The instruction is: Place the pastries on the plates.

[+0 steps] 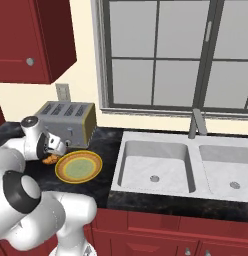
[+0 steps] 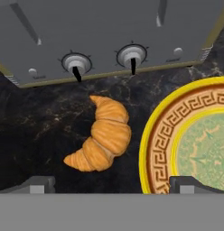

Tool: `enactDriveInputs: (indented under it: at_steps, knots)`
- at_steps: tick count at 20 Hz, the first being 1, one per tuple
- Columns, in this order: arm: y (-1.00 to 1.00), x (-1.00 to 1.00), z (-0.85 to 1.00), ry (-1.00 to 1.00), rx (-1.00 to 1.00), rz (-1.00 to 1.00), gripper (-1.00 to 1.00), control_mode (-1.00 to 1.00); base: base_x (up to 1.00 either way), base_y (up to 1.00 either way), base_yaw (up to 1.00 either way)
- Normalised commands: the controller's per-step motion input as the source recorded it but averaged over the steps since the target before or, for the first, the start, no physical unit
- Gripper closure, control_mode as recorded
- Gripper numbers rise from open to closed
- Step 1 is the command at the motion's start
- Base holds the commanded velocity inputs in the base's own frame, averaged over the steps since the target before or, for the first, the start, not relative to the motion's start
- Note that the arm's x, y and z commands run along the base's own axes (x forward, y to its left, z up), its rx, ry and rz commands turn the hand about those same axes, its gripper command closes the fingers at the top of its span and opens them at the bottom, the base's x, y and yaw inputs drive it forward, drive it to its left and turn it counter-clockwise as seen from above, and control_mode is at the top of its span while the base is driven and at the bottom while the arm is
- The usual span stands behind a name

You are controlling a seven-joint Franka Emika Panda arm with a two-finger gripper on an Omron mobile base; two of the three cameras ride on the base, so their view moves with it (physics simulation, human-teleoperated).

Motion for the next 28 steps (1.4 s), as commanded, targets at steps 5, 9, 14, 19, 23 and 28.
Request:
enactDriveInputs:
  at_steps: [5, 9, 14, 19, 23, 28]
  knots:
    - [0.11, 0.1, -0.18, 0.0, 0.0, 0.0, -1.0, -1.0, 0.0, 0.0, 0.0]
    - [0.0, 0.01, -0.21, 0.0, 0.02, 0.0, -1.0, -1.0, 0.0, 0.0, 0.0]
    - [0.0, 0.0, -0.16, 0.0, 0.03, 0.0, -1.0, -1.0, 0.0, 0.0, 0.0]
    - [0.0, 0.02, -0.16, 0.0, 0.01, 0.0, -1.0, -1.0, 0.0, 0.0, 0.0]
    - [0.0, 0.09, -0.14, 0.0, 0.0, 0.0, -1.0, -1.0, 0.0, 0.0, 0.0]
    - [0.05, 0.21, -0.05, 0.0, 0.0, 0.0, -1.0, -1.0, 0.0, 0.0, 0.0]
